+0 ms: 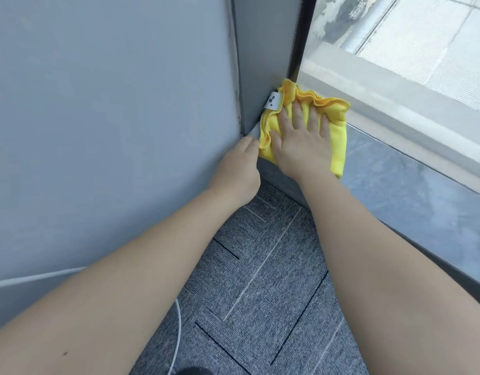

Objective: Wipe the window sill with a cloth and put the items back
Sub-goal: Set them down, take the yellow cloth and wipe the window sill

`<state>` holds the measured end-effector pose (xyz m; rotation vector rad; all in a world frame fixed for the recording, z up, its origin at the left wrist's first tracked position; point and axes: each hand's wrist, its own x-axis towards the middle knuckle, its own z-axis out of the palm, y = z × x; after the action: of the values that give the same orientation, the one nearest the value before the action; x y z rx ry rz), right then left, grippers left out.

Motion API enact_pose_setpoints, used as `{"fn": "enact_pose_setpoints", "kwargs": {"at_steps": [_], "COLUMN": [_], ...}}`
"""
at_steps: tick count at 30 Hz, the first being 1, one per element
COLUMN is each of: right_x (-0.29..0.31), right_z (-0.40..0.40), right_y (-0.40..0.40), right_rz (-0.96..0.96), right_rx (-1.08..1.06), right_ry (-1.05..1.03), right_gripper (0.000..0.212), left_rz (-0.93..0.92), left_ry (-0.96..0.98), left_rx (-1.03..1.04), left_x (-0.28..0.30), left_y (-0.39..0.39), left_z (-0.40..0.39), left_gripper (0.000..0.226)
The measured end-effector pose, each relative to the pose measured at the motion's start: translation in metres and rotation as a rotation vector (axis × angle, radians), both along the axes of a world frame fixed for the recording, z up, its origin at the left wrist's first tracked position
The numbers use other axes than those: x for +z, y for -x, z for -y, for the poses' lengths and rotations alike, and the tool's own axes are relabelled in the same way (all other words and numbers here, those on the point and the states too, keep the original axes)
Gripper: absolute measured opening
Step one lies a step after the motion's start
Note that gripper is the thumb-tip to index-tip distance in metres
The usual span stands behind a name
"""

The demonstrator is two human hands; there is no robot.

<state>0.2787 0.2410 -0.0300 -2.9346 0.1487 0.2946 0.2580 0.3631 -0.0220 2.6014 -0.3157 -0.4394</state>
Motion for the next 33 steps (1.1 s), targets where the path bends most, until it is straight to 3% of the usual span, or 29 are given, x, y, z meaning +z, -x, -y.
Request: {"fn": "enact_pose_setpoints", "kwargs": {"at_steps": [10, 14, 20, 25, 31, 33], "right_x": [-0.001, 0.001, 0.003, 0.001, 0.004, 0.003], "right_z": [0.001, 0.004, 0.025, 0.053, 0.075, 0.070], "right_y": [0.026, 0.025, 0.039, 0.062, 0.085, 0.081], "right_rz": [-0.003, -0.061, -0.098, -0.034, 0.198, 0.180], "right_rx": [0.188, 0.042, -0.147, -0.245, -0.420, -0.432], "right_ry": [0.003, 0.008, -0.010, -0.058, -0.200, -0.153], "right_gripper": [0.054, 0.056, 0.053, 0.052, 0.050, 0.049], "left_rz": [0.036, 0.107, 0.145, 0.138, 0.121, 0.118], "left_ry": [0.135, 0.143, 0.068, 0.028, 0.001, 0.008], "left_rx": [0.118, 0.076, 0.013, -0.065, -0.079, -0.069], "left_x": [0.004, 0.009, 0.010, 0.009, 0.009, 0.010], "left_y": [0.013, 0.016, 0.005, 0.009, 0.012, 0.012], "left_z": [0.002, 0.006, 0.018, 0.032, 0.032, 0.027], "left_gripper": [0.052, 0.057, 0.047, 0.044, 0.044, 0.044]}}
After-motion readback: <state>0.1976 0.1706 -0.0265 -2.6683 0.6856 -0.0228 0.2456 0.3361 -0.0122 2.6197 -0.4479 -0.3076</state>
